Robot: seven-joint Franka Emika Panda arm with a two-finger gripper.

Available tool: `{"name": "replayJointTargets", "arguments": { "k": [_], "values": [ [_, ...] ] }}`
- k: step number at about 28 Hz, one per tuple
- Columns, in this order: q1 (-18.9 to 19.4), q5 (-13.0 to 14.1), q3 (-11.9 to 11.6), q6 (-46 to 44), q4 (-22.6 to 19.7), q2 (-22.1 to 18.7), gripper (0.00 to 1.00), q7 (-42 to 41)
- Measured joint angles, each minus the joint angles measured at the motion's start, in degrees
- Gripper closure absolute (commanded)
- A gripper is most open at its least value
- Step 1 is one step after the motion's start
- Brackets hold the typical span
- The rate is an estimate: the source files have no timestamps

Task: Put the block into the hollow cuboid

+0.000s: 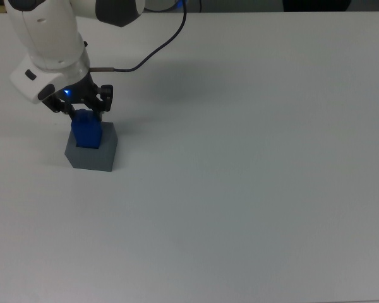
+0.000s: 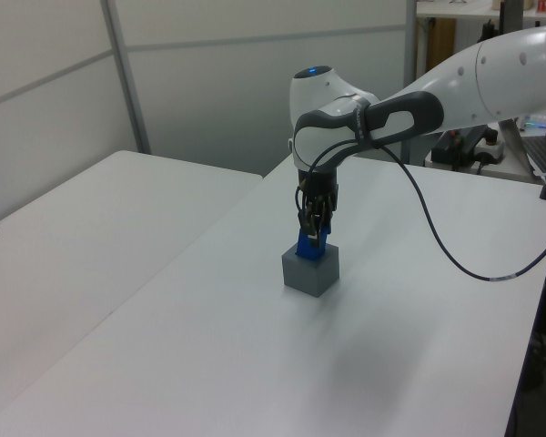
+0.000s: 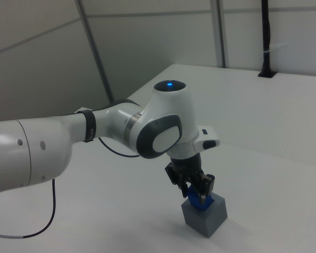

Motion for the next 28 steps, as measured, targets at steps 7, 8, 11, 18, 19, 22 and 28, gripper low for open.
{"name": "replayJointTargets", "arguments": {
  "k": [7,8,11,18,19,22,28],
  "values": [
    [0.00,0.00,0.00,0.00,0.13,-0.01,0.00,0.00],
    [0.00,0.00,0.00,0.01,0.22,-0.02,0.00,0.00],
    [0.00,0.00,0.00,0.01,1.14,-0.23,0.00,0.00],
    [0.26,0.01,0.13,-2.27,5.06,-2.06,0.00,0.01],
    [0.33,0.01,0.14,-3.18,5.61,-2.32,0.00,0.01],
    [0.63,0.01,0.15,-7.50,8.15,-3.03,0.00,0.01],
    [0.75,0.01,0.16,-18.28,14.39,-3.65,0.00,0.08]
  ]
}}
